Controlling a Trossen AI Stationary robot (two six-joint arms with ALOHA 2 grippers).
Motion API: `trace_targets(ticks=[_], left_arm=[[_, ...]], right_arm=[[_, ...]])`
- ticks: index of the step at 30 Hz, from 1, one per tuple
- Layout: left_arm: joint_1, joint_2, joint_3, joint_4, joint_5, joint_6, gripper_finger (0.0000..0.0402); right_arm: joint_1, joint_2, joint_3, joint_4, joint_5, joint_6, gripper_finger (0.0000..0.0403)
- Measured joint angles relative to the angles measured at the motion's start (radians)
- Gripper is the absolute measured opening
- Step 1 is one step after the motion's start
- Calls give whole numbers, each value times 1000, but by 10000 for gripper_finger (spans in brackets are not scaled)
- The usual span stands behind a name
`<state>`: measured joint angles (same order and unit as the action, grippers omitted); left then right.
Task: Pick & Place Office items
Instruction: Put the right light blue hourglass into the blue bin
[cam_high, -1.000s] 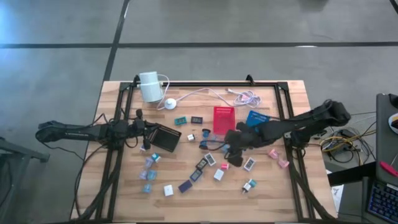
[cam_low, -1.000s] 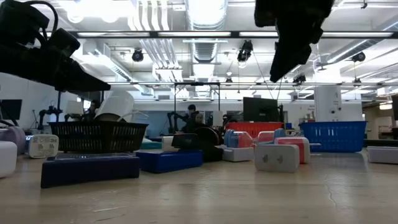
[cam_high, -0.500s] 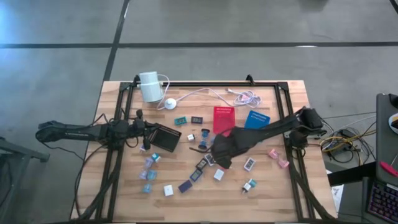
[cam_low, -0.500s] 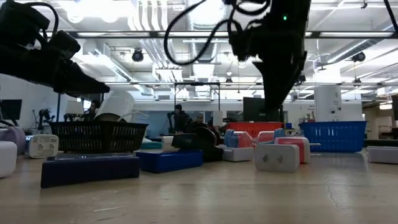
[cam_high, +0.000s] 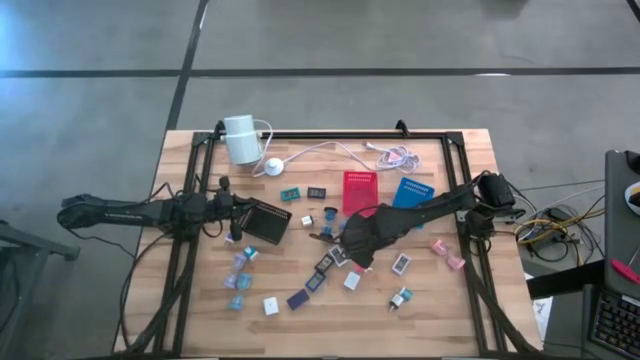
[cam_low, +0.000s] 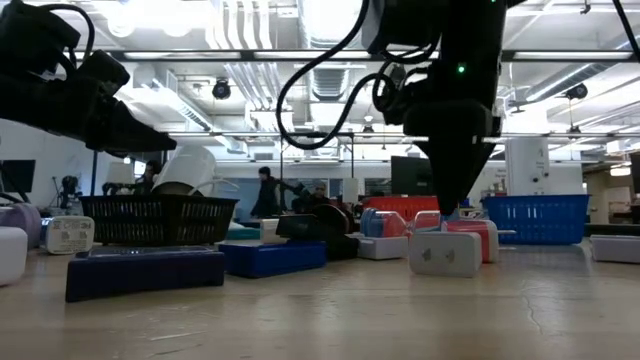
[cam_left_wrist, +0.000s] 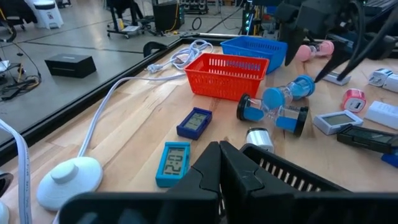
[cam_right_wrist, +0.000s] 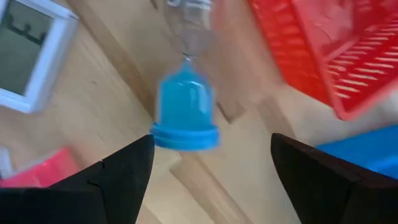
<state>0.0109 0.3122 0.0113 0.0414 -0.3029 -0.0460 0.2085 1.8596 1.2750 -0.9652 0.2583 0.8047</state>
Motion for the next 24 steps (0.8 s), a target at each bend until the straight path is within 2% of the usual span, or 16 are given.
trace_targets(ticks=[12, 19, 24], left_arm=[[0, 0, 0, 0, 0, -11, 5], [0, 0, 0, -1, 0, -10, 5], [0, 0, 0, -1, 0, -9, 5]], right_arm=[[-23, 1, -47, 71, 4, 4, 306], [-32, 1, -93, 171, 0, -24, 286], [-33, 1, -115, 189, -2, -38, 258]])
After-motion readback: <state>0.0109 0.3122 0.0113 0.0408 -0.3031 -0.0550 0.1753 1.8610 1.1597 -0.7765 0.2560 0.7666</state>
